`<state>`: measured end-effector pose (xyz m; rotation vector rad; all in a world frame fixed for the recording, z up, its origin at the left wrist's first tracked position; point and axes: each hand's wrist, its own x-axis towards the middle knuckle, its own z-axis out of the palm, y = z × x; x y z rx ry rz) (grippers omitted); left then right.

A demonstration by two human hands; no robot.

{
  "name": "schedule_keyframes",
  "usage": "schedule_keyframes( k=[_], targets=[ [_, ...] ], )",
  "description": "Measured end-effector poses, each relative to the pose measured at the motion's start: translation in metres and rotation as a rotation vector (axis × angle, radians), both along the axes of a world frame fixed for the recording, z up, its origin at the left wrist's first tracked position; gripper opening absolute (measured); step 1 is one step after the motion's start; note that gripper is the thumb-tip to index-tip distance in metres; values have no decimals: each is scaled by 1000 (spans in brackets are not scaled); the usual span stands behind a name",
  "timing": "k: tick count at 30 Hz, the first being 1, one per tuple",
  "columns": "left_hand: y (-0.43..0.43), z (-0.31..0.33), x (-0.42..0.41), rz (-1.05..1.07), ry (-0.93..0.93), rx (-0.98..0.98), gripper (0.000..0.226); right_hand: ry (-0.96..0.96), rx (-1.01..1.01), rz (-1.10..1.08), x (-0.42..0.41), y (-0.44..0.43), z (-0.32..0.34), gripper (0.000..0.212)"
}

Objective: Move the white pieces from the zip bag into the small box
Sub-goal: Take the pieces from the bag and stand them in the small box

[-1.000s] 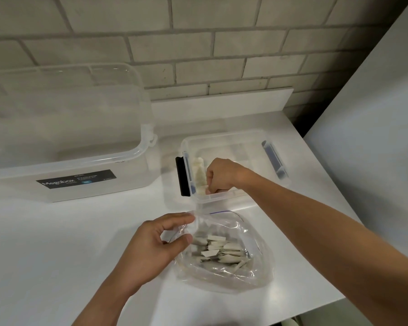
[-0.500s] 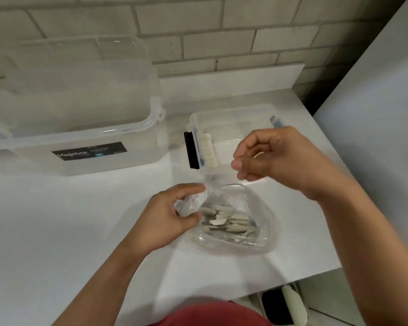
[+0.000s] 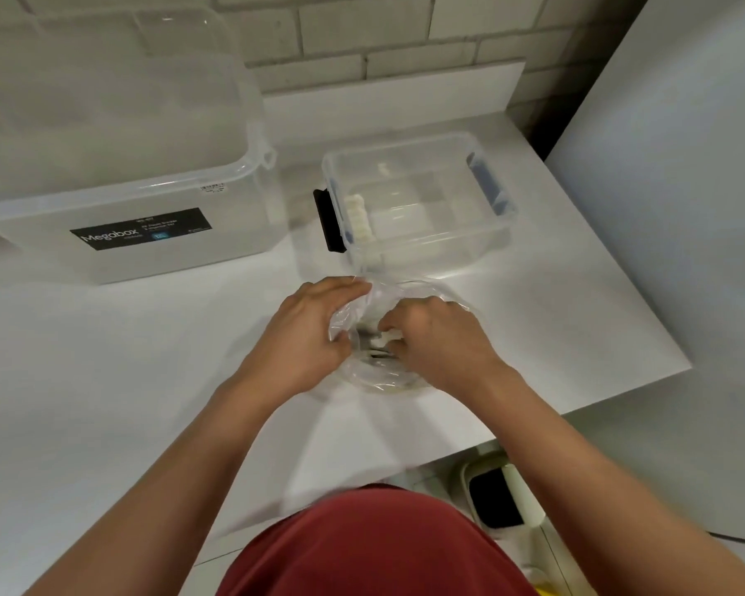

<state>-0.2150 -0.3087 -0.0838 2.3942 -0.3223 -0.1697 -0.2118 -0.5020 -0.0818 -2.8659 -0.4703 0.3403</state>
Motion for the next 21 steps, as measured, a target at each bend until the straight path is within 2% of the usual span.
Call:
schedule_keyframes(
  k=[6,10,17,19,21],
  targets=[
    [3,-2,-1,-5,24,-2,70,-13,-5,117,1,17,-21,24],
    [4,-2,-2,-5,18,-50,66,-40,4,113,1,19,-33,21],
    [9,5,1,65,113,-121,57,-74,344,-113,-6,-14,1,10],
    [6,7,2,101,159,-157,47,68,525,-242,-6,-24,12,5],
    [3,8,3,133,190,-213,32,225,788,-392,-6,-30,19,4]
  ],
)
